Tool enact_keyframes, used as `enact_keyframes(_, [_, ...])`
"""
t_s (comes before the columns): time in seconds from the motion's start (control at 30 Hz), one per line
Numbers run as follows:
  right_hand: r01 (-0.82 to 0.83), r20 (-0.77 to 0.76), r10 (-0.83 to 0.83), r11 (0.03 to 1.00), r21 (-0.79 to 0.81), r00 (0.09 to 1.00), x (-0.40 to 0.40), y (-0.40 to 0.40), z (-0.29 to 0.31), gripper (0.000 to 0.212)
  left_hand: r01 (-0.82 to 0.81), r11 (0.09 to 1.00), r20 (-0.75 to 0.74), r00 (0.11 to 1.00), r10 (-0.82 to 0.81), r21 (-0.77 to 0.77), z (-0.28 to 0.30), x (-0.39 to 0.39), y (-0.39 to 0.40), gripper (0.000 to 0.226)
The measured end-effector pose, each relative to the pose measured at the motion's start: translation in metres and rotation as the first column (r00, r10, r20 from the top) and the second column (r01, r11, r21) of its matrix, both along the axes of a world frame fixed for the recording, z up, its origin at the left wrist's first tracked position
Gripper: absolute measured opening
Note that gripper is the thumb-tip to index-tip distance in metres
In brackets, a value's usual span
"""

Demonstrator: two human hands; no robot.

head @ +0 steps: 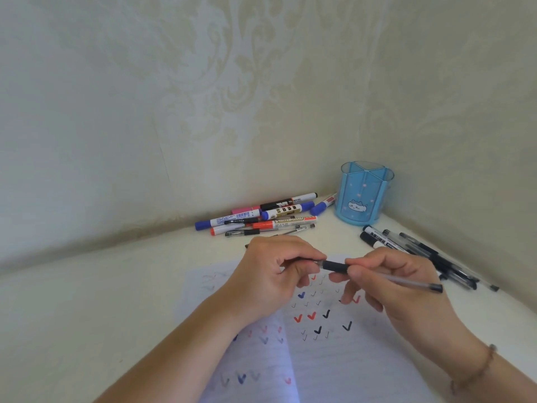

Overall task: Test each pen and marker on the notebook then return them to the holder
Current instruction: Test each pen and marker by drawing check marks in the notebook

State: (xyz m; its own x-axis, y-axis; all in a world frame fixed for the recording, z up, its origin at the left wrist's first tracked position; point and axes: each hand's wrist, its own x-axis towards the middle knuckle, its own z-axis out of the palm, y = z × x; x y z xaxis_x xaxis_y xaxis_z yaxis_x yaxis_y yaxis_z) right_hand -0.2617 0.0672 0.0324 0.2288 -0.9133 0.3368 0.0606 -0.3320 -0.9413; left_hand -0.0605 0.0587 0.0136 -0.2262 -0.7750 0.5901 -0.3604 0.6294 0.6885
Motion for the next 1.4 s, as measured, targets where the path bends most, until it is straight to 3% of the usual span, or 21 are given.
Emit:
enact_keyframes(0.13, [-0.025, -0.026, 0.025, 1.0, 0.015, 0.999, 0.003, -0.004, 0.002, 0.023, -0.035, 0.997, -0.03, 0.999, 0.037, 0.063, 0.002, 0.004, -0.006, 0.02])
enact_keyframes(0.2, [-0.005, 0.052, 0.004, 1.0, 0.012, 0.999, -0.002, -0.011, 0.004, 0.033, -0.07, 0.995, -0.061, 0.995, 0.075, 0.076, 0.006, 0.008, -0.011, 0.026])
enact_keyframes(0.3, [0.097, 0.2, -0.105, 0.994, 0.047, 0.974, -0.015, -0.019, 0.007, 0.011, -0.104, 0.992, -0.077, 0.991, 0.11, 0.072, 0.013, 0.018, -0.009, 0.028])
enact_keyframes(0.4, [0.103, 0.16, -0.105, 0.994, 0.023, 0.982, -0.01, -0.02, 0.021, 0.007, -0.102, 0.989, -0.023, 0.994, 0.105, 0.108, 0.035, 0.036, 0.003, 0.017])
enact_keyframes(0.47, [0.054, 0.128, -0.052, 0.998, -0.012, 0.99, 0.004, -0.018, 0.038, 0.004, -0.122, 0.988, -0.009, 0.992, 0.124, 0.098, 0.057, 0.058, 0.017, 0.024])
enact_keyframes(0.57, [-0.025, 0.118, 0.033, 0.998, -0.066, 0.992, 0.04, -0.013, 0.061, 0.023, -0.258, 0.963, 0.103, 0.963, 0.249, 0.079, 0.085, 0.108, 0.057, 0.037])
enact_keyframes(0.8, [-0.345, 0.141, 0.355, 0.934, -0.089, 0.924, 0.179, 0.067, 0.084, 0.022, -0.609, 0.789, 0.312, 0.768, 0.559, 0.086, 0.085, 0.218, 0.234, 0.038])
enact_keyframes(1.0, [-0.565, -0.034, 0.564, 0.824, -0.044, 0.825, 0.273, 0.163, 0.051, 0.015, -0.821, 0.543, 0.346, 0.569, 0.746, 0.178, 0.03, 0.267, 0.402, 0.037])
enact_keyframes(1.1, [-0.642, -0.148, 0.631, 0.766, -0.035, 0.762, 0.303, 0.198, 0.031, 0.013, -0.86, 0.453, 0.362, 0.51, 0.781, 0.234, 0.005, 0.273, 0.457, 0.036])
enact_keyframes(1.27, [-0.663, -0.435, 0.607, 0.748, 0.032, 0.665, 0.332, 0.226, 0.001, 0.015, -0.882, 0.371, 0.393, 0.463, 0.794, 0.29, -0.017, 0.279, 0.49, 0.028])
enact_keyframes(1.4, [-0.636, -0.485, 0.567, 0.771, 0.028, 0.666, 0.337, 0.23, -0.006, 0.015, -0.884, 0.364, 0.392, 0.458, 0.798, 0.293, -0.014, 0.28, 0.489, 0.027])
